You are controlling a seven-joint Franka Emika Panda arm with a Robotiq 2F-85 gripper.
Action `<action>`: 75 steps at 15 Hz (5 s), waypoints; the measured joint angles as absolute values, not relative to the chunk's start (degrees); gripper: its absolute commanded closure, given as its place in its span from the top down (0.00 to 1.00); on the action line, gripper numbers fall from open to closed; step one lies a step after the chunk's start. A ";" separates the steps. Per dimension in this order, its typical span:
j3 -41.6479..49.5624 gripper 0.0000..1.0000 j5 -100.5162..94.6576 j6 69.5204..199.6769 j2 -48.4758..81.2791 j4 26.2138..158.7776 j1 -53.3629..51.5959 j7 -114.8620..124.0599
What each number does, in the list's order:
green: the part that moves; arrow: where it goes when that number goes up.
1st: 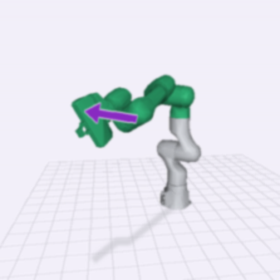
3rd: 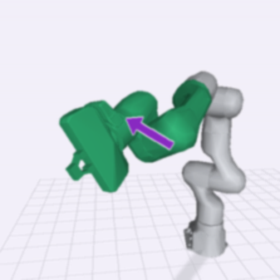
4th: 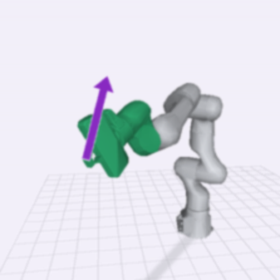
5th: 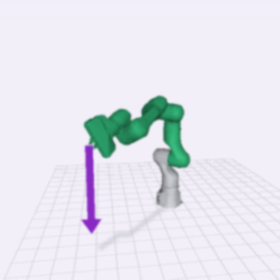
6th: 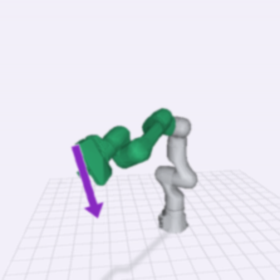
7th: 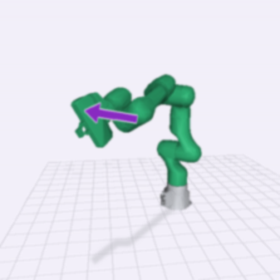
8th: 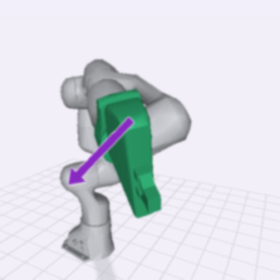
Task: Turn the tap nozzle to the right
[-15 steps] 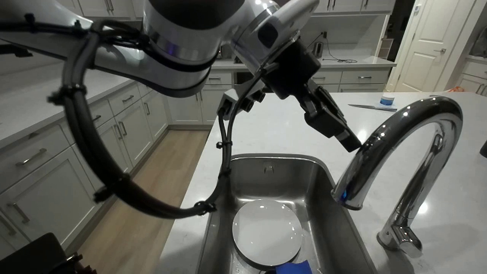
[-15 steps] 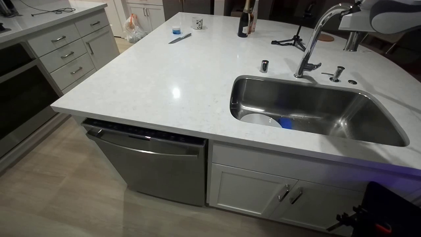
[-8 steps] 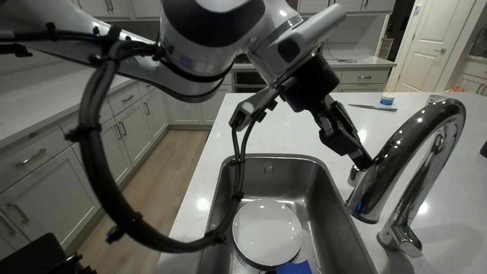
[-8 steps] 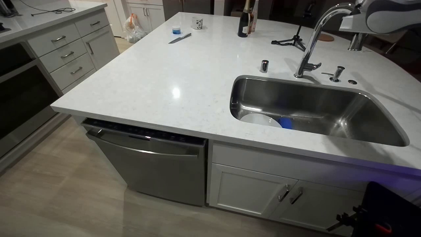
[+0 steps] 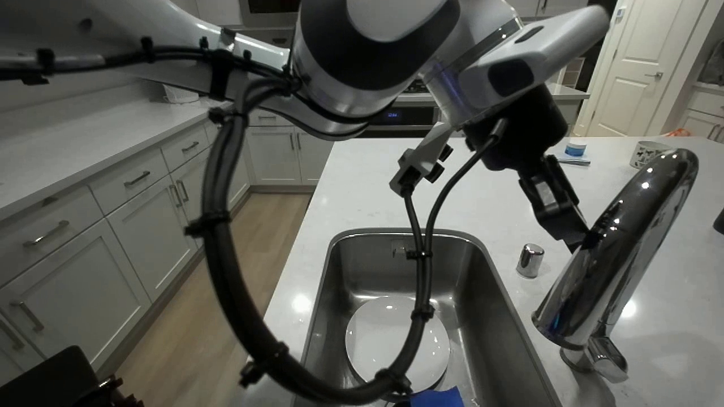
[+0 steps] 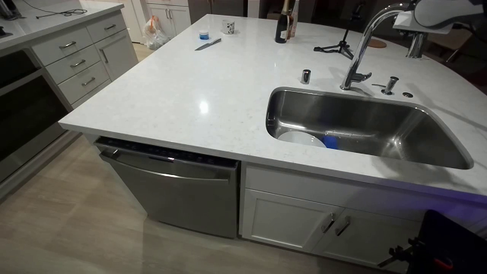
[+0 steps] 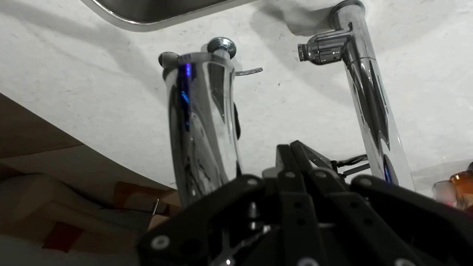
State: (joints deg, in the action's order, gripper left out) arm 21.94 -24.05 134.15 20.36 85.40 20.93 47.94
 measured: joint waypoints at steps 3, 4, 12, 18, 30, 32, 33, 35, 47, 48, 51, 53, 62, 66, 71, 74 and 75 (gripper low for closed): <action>22.65 0.02 -20.61 133.49 22.70 81.76 21.55 45.82; 22.87 0.02 -19.62 133.28 23.37 80.69 21.72 45.22; 23.63 0.02 -15.05 124.33 27.09 73.89 23.11 41.50; 23.67 0.02 -13.79 116.61 28.78 69.68 24.93 39.49; 23.56 0.02 -9.61 109.98 33.58 61.05 27.21 39.49; 23.54 0.02 -9.29 108.74 34.94 59.25 27.47 39.50; 23.54 0.02 -9.23 108.67 35.67 58.47 27.56 39.56; 23.53 0.02 -9.09 108.55 36.83 57.21 27.71 39.74; 23.53 0.02 -7.04 108.58 39.69 51.32 29.72 41.57; 23.53 0.02 -7.04 108.88 39.85 51.13 29.80 41.94; 23.53 0.02 -7.04 110.69 40.65 50.69 29.95 42.22; 23.53 0.02 -7.04 111.84 41.40 50.40 29.98 42.51; 23.31 0.02 -6.95 114.02 43.17 48.27 30.21 43.26; 21.68 0.02 -6.93 113.17 43.19 48.18 30.20 42.27; 16.89 0.02 -6.92 112.77 43.07 47.97 28.93 37.27; 13.86 0.27 -6.91 110.21 42.37 47.96 27.47 33.54; 12.84 0.29 -6.91 108.79 41.97 47.96 27.00 32.26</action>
